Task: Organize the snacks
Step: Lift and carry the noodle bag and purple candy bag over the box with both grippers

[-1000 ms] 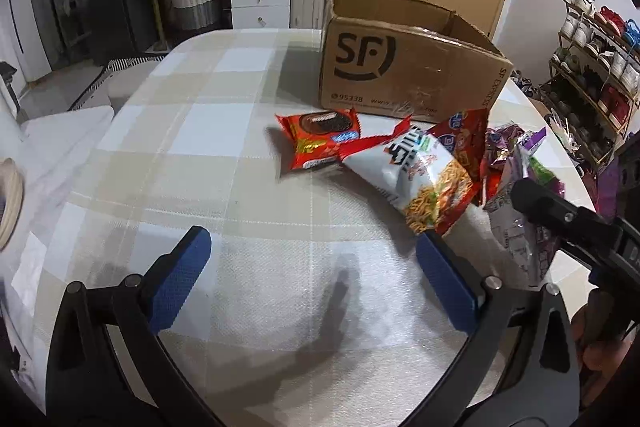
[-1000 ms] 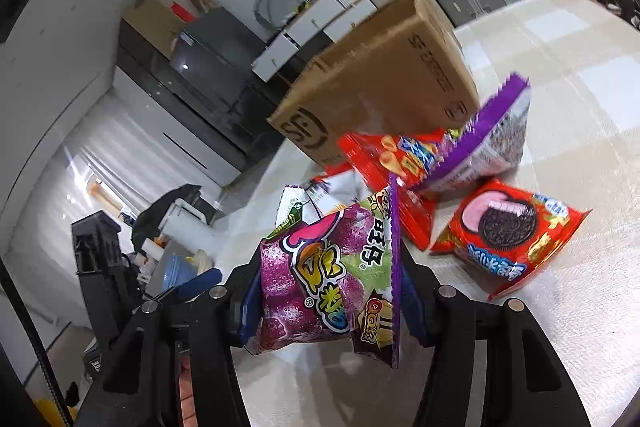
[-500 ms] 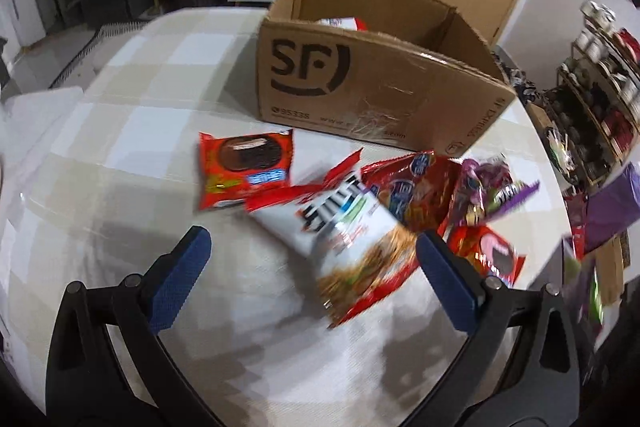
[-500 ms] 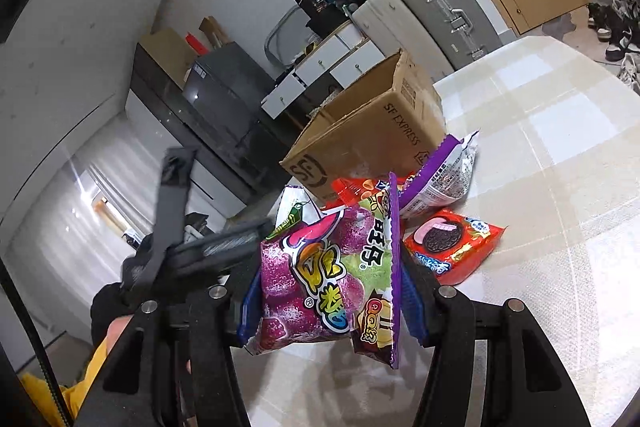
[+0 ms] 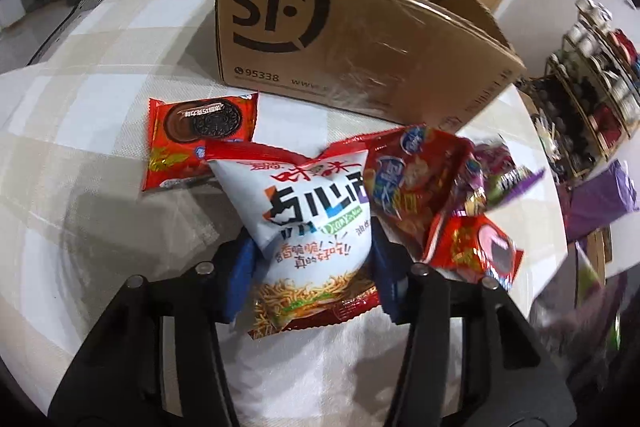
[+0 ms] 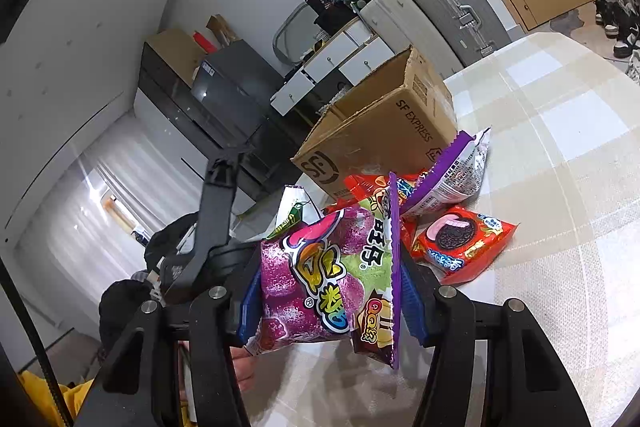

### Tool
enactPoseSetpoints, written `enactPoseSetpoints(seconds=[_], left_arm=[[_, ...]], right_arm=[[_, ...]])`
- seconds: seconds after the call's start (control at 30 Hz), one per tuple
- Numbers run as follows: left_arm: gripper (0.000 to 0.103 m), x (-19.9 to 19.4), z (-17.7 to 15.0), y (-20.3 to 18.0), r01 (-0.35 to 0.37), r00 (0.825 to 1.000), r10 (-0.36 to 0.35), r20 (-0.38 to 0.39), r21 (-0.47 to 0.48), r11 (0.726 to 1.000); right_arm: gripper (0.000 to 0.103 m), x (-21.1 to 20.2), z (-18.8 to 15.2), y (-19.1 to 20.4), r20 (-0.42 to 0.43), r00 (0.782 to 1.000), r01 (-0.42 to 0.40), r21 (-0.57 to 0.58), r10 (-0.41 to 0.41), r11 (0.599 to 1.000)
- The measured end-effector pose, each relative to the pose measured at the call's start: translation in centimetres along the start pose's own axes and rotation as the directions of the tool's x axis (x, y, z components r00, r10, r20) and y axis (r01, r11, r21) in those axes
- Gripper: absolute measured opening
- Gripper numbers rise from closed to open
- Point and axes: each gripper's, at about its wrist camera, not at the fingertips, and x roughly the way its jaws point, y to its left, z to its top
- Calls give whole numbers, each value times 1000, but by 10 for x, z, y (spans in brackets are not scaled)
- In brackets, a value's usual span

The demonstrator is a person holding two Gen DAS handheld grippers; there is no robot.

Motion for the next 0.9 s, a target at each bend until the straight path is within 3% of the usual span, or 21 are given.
enactPoseSetpoints(seconds=[0.37, 0.57, 0.9], left_arm=[[45, -59, -39, 17, 46, 996, -50, 79, 62, 997], [45, -105, -57, 32, 90, 984, -101, 144, 85, 992], [45, -172, -92, 45, 94, 957, -138, 255, 180, 979]], right_arm=[[58, 1, -1, 2, -1, 1000, 17, -6, -17, 1000], [58, 1, -4, 9, 3, 1000, 20, -38, -20, 999], [58, -17, -7, 51, -13, 1000, 7, -104, -8, 995]])
